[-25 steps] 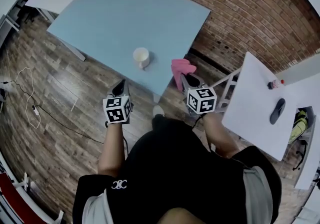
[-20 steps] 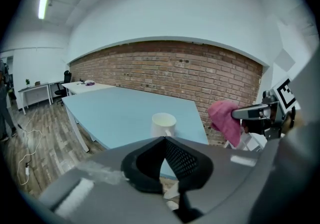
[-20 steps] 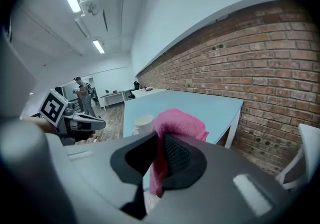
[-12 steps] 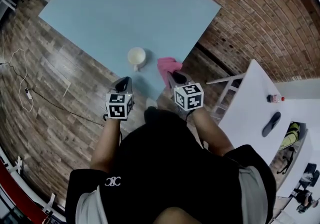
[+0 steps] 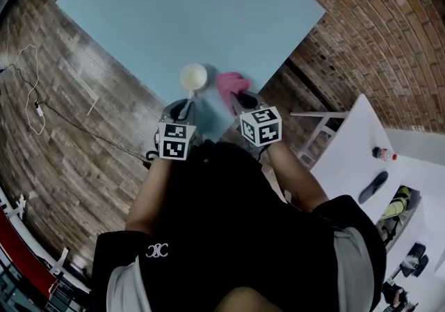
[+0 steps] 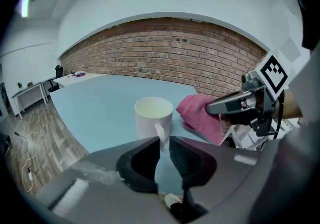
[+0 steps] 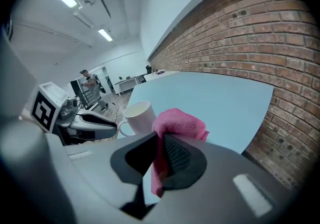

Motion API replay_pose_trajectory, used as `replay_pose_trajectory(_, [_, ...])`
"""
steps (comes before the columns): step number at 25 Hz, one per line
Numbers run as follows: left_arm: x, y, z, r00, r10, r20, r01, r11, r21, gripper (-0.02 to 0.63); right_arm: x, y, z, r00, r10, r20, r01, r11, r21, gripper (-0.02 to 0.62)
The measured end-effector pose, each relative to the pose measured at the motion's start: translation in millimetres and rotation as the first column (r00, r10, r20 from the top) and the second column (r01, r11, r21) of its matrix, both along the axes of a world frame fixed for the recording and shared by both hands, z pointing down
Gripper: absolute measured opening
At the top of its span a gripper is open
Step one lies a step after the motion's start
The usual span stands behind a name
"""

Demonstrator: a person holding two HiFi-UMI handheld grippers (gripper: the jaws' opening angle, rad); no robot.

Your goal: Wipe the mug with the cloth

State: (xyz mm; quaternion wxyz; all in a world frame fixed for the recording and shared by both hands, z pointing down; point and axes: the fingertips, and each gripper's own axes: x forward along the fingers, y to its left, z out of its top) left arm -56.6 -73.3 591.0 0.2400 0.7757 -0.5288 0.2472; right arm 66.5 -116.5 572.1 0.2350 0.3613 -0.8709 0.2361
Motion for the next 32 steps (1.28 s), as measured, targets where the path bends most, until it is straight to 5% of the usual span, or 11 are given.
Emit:
replay_pose_trajectory(14, [-1,-16,13,0.999,-0.039,0.014,0.040,0.999,-0.027,0.121,-24,-26,3,0.999,-0.054,-0.002,0.054,0.998,-0.015,0.037])
replay_pose_trajectory(19, [1,-22,19,0.997,-0.064,0.050,0.066,0.997,-0.047,0.055,-36,-32,6,0.995,-0.099,-0.008,0.099,0.995,-0.019,0.037])
replay_pose_trajectory(26, [4,-20,21,1.000,0.007,0.022,-0.006,0.998,-0.068,0.054,-53,-62,-1,0.994,-0.105,0.021,0.105,0.994,0.000,0.037])
replay_pose_trajectory(32, [5,-22,23,0.997,0.076,0.024,-0.074,0.994,-0.083,0.054,-73,-77,-3,0.971,-0.184,0.151,0.199,0.975,-0.096,0.037])
